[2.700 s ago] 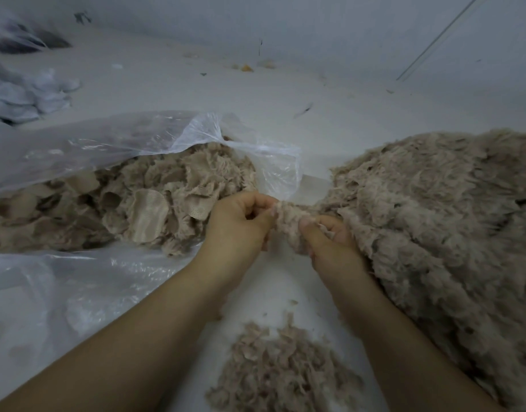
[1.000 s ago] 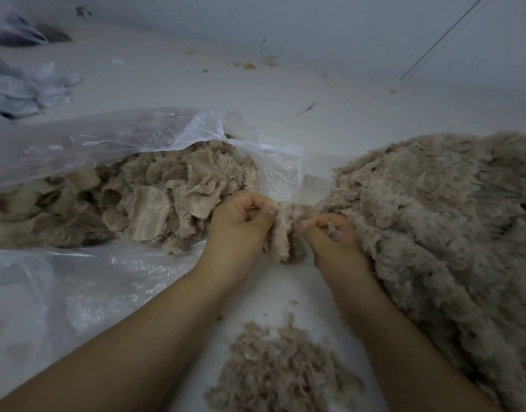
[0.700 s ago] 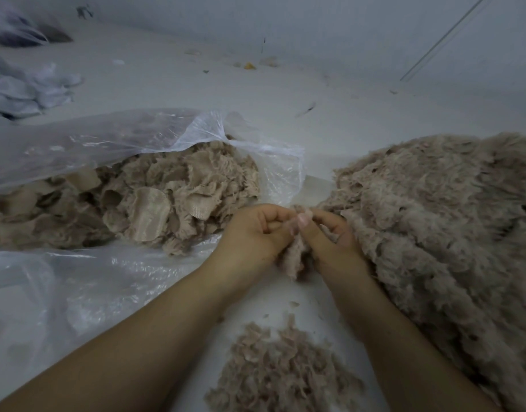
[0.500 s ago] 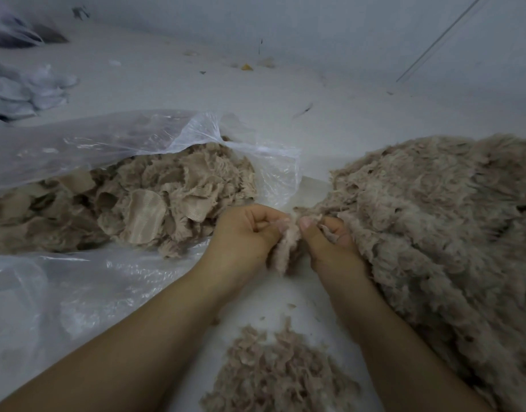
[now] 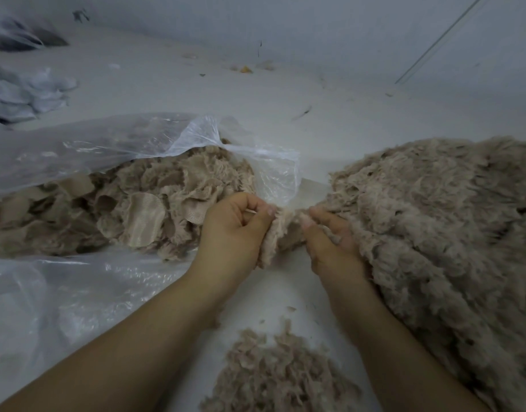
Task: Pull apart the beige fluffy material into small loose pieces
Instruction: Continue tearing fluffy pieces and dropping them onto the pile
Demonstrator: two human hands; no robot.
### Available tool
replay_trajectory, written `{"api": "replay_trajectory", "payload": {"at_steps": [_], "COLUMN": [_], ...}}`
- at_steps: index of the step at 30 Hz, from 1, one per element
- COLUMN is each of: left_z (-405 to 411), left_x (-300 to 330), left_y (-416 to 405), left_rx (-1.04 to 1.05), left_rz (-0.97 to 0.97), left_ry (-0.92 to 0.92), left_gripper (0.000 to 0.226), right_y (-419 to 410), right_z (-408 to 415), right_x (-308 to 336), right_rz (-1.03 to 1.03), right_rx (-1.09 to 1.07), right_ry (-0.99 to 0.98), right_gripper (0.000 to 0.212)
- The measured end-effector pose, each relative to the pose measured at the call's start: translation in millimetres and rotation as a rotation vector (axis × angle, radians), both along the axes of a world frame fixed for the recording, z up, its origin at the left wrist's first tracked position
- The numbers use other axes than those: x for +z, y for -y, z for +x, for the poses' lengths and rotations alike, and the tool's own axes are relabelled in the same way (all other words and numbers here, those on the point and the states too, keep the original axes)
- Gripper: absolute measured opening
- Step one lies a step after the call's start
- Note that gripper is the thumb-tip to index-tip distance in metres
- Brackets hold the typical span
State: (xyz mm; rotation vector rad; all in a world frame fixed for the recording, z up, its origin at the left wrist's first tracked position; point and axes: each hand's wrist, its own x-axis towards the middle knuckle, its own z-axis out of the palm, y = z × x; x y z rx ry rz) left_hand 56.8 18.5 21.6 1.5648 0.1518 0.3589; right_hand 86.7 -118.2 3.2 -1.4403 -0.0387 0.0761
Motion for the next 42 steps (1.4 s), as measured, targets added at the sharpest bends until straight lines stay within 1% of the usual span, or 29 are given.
{"api": "replay_trajectory", "payload": {"at_steps": [1,4,6,9,14,16,17,19,23,25,27,29,31,33,35,37,40,42], "left_z": [0,-4,-5,-5,-4,-3,-2,-3,-8,-7,-5,-3,-3,-4,-4,-5,-5,-5], "left_x": [-1,-1,-2,-2,1,-1,-1,1,5,4,3,4,5,4,5,7,13,17], "left_y": [1,6,10,10,7,6,7,8,12,11,7,2,0,-1,-2,-6,-15,-21], "left_rx": [-0.004,-0.061,-0.115,-0.133,-0.021,0.027,0.033,-0.002,-0.131,-0.102,-0.027,-0.021,-0.124,-0.249,-0.374,-0.470,-0.511,-0.510], "left_rz": [0.029,0.142,0.159,0.086,-0.032,-0.027,-0.027,-0.051,-0.057,-0.089,-0.149,-0.210,-0.210,-0.136,-0.101,-0.062,0.037,0.046], "left_ry": [0.004,0.024,0.014,-0.035,-0.006,-0.001,-0.001,0.012,0.008,-0.006,-0.032,-0.057,-0.104,-0.173,-0.216,-0.242,-0.267,-0.282], "left_gripper": [0.016,0.017,0.017,0.019,0.020,0.022,0.022,0.020,0.014,0.016,0.018,0.020,0.027,0.032,0.027,0.027,0.029,0.031], "right_y": [0,0,0,-1,-2,-2,-1,2,1,-1,-3,-1,1,2,3,4,2,1], "right_z": [-2,-6,-7,-5,-1,1,0,-2,-7,-5,-4,-4,-4,-5,-6,-8,-10,-10], "right_x": [4,8,9,5,3,4,6,6,9,10,11,11,10,12,12,13,16,18], "right_rz": [0.007,0.021,0.013,0.027,0.006,-0.014,-0.023,-0.019,0.032,0.070,0.061,0.062,0.023,-0.003,0.012,0.054,0.104,0.136], "right_rx": [0.054,0.212,0.241,0.224,0.163,0.162,0.172,0.207,0.235,0.192,0.145,0.131,0.142,0.150,0.147,0.135,0.110,0.099], "right_ry": [0.047,0.157,0.167,0.108,0.015,0.013,0.019,0.028,0.009,-0.031,-0.041,-0.046,-0.014,0.008,0.008,-0.016,-0.023,-0.022], "right_gripper": [0.011,0.027,0.030,0.025,0.038,0.039,0.036,0.029,0.032,0.033,0.036,0.036,0.040,0.044,0.048,0.048,0.045,0.044]}}
